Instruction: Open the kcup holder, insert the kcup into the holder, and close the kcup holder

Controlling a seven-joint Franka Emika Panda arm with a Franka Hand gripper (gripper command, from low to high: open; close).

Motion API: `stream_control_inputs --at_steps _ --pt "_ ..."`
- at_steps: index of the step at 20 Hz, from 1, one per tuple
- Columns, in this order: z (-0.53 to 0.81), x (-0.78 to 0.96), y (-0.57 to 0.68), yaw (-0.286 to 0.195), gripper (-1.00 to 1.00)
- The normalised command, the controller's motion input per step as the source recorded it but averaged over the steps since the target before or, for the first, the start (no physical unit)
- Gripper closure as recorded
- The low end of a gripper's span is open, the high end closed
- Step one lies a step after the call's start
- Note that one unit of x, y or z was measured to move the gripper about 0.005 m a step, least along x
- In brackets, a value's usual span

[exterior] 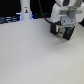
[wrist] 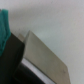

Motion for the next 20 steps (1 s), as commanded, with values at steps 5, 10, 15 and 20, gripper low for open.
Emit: stream_control_inputs --at_steps 5,10,15,20 --pt "0.01 -0.66 0.52 0.069 -1.0" --pt "0.15 -0.58 0.53 0.073 -1.0" --pt "0.91 -0.04 0.46 0.067 -1.0" --pt "0.74 -0.02 0.28 0.013 -1.0"
